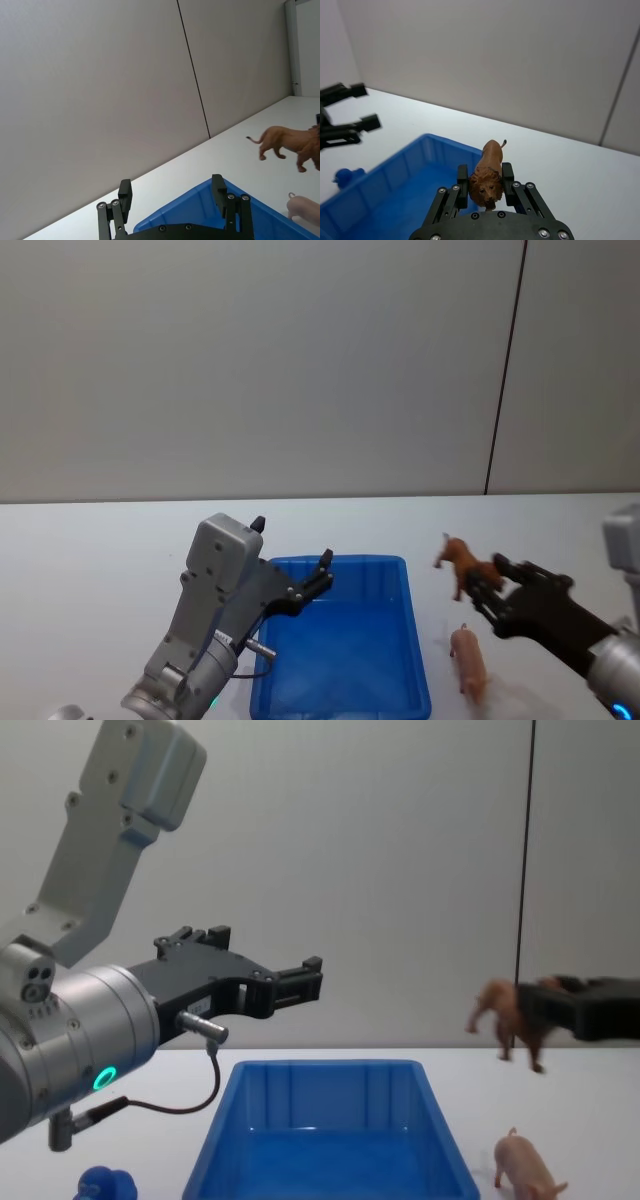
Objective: Pick up the two dolls from the table and place them into the box.
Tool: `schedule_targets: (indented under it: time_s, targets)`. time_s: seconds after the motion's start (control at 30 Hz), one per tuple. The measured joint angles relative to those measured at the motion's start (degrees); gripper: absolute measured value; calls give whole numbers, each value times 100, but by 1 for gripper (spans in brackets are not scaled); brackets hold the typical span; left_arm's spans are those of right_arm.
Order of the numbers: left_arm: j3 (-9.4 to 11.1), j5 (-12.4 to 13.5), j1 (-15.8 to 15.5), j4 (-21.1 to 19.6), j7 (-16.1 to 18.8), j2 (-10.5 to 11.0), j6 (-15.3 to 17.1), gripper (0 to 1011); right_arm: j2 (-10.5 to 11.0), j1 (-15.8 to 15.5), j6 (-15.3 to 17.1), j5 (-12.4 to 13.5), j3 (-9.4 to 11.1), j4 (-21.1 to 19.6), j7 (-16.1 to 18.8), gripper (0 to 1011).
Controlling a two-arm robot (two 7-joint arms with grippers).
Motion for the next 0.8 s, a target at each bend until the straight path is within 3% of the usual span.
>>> schedule_targets:
  time_s: [0.47,0.8]
  targets:
    - [0,0,0,0,0,0,0,1001,-570,654,562,-105,-345,393,543,384]
    - [0,0,0,0,0,0,0,1001,-822,951,802,-148,-494,832,709,652]
